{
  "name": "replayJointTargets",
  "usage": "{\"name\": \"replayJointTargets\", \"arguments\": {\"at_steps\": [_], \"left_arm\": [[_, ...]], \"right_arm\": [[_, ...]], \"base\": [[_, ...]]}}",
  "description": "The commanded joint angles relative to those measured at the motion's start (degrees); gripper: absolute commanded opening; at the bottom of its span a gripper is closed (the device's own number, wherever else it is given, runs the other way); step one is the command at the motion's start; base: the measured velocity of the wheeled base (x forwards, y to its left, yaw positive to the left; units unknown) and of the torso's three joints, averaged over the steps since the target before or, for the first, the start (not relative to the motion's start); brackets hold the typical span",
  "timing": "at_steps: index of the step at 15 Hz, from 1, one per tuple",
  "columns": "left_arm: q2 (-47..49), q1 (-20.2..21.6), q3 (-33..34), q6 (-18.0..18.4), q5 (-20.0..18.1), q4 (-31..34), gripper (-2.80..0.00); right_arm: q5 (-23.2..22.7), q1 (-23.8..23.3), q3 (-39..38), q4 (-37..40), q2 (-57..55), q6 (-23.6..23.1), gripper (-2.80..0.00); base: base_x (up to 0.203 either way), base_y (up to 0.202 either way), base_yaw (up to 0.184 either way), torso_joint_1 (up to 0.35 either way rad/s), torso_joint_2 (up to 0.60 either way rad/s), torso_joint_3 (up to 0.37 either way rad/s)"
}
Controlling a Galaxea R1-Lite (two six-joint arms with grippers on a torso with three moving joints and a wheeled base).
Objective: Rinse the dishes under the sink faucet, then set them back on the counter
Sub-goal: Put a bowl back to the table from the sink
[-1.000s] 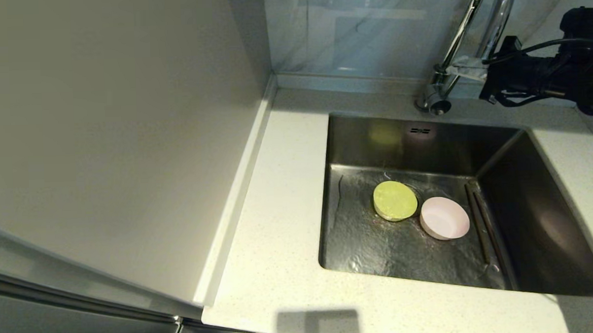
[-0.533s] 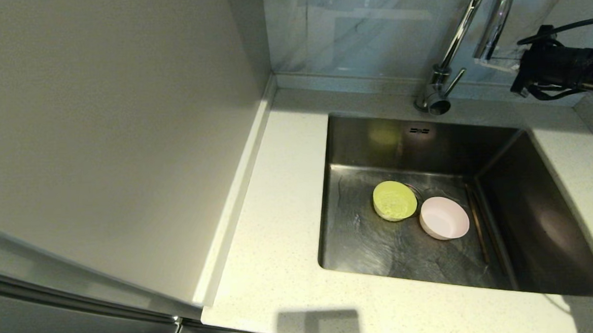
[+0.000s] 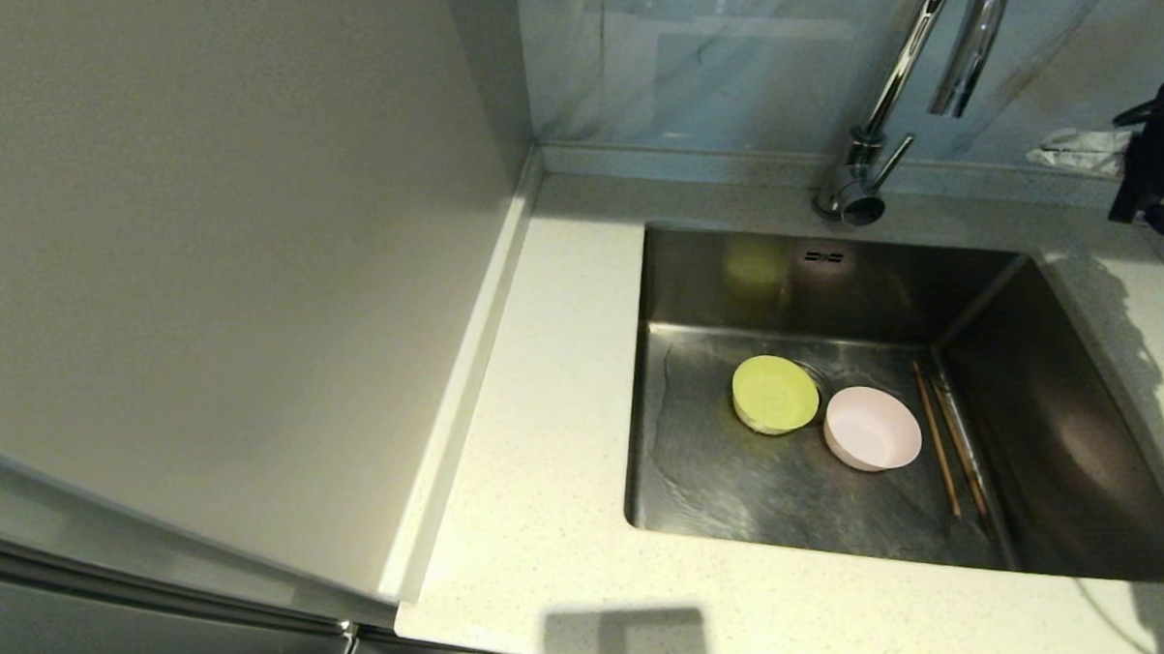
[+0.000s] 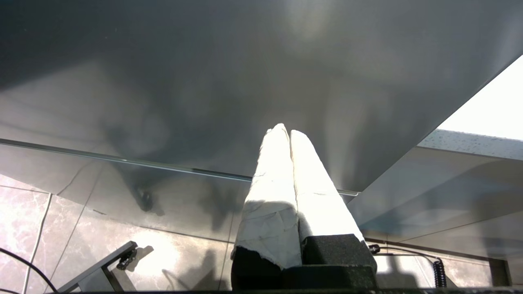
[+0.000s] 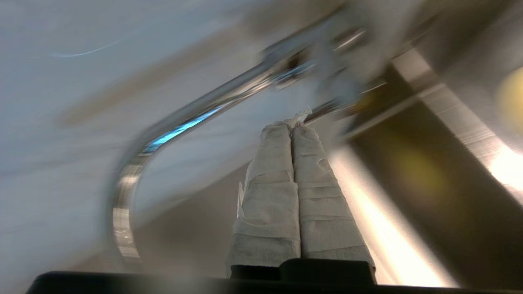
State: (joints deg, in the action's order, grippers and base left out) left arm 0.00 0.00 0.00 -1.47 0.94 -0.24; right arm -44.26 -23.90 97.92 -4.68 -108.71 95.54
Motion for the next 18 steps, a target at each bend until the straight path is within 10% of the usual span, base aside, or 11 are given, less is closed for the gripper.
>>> {"name": "replayJointTargets", "arguments": {"at_steps": [1, 5, 9, 12, 18], "left_arm": [[-0.18, 0.0, 0.0, -0.02, 0.03, -0.02, -2.8], [-0.18, 0.0, 0.0, -0.02, 0.03, -0.02, -2.8], [-0.18, 0.0, 0.0, -0.02, 0.03, -0.02, -2.8], [-0.18, 0.0, 0.0, -0.02, 0.03, -0.02, -2.8], [-0.18, 0.0, 0.0, -0.02, 0.03, -0.02, -2.8]], "right_arm": [[0.77, -2.55, -2.98, 6.59, 3.83, -14.63, -2.8], [23.86, -4.01, -12.77, 23.74, 14.14, -55.39, -2.8], [30.99, -3.35, -23.85, -0.85, 29.63, -81.65, -2.8], [30.23, 2.02, -37.71, -16.57, 41.89, -90.49, -2.8], [28.7, 10.59, -68.49, -20.57, 68.37, -95.8, -2.8]], "base": [[0.0, 0.0, 0.0, 0.0, 0.0, 0.0], [0.0, 0.0, 0.0, 0.0, 0.0, 0.0], [0.0, 0.0, 0.0, 0.0, 0.0, 0.0], [0.0, 0.0, 0.0, 0.0, 0.0, 0.0], [0.0, 0.0, 0.0, 0.0, 0.0, 0.0]]}}
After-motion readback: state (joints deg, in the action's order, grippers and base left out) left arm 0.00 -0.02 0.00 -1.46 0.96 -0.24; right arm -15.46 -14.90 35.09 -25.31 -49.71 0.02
